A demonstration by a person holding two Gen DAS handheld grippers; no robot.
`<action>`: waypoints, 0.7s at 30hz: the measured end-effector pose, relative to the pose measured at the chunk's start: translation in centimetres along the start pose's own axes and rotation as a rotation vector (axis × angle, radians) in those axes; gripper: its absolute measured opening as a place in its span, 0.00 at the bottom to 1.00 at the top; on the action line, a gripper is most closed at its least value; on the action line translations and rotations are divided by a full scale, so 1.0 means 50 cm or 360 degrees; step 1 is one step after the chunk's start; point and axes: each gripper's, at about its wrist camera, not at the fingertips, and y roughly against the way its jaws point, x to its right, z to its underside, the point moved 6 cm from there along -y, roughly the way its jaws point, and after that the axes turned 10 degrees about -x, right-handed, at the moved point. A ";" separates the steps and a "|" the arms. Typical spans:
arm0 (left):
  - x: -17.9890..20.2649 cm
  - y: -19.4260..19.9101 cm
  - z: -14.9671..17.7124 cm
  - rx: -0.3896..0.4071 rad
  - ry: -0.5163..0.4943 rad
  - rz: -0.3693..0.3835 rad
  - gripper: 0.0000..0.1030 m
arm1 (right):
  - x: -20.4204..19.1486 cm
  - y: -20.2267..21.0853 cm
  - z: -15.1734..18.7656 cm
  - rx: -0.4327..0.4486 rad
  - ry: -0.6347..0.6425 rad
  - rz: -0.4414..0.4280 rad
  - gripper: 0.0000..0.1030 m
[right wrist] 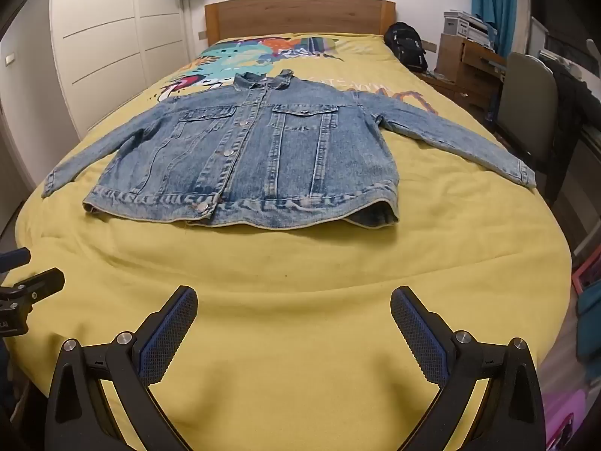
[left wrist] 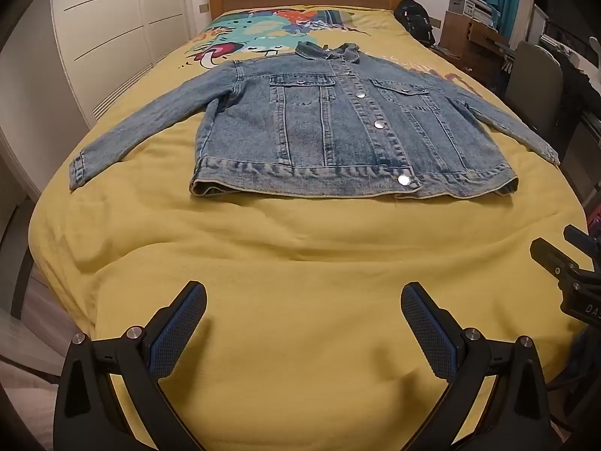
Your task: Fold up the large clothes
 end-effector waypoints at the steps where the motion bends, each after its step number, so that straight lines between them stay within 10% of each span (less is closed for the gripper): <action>1: 0.000 -0.001 0.000 -0.0001 0.0000 0.0000 0.99 | -0.001 -0.001 0.000 0.0000 -0.0004 -0.0009 1.00; 21: -0.036 -0.011 0.015 -0.0040 0.0174 0.0141 0.99 | -0.002 -0.008 0.006 -0.0022 0.0015 0.0004 1.00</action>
